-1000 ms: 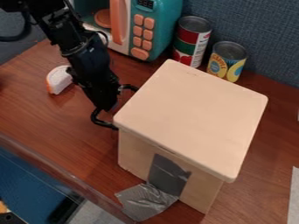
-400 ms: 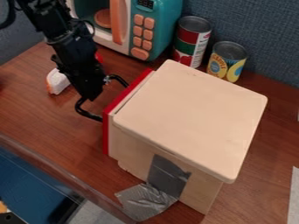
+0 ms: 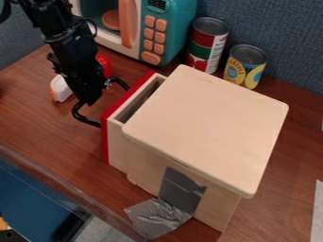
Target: Open the drawer
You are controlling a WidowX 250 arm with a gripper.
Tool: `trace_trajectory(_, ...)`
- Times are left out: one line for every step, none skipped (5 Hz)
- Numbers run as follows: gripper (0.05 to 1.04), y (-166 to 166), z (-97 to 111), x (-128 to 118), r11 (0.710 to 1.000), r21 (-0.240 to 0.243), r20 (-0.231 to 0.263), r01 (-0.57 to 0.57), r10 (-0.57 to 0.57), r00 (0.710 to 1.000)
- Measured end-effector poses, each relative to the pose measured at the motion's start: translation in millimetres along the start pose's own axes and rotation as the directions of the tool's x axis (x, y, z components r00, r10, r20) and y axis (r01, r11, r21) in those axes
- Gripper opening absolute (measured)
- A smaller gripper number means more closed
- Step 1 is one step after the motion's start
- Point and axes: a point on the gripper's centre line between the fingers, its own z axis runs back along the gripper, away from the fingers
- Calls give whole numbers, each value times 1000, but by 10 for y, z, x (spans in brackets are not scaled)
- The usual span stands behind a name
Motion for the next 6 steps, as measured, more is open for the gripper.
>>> trace_trajectory(127,39,3,-15,1000,24,-11,-14,14,1000)
trace_trajectory(126,87,11,-43,999,42,-20,-19,19,1000)
trace_trajectory(126,155,45,-49,998,57,-19,-28,29,999)
trace_trajectory(126,210,76,-52,997,67,-18,-33,34,999)
trace_trajectory(126,259,105,-56,996,74,-15,-42,43,999)
trace_trajectory(126,312,147,-39,995,84,-8,-44,45,999)
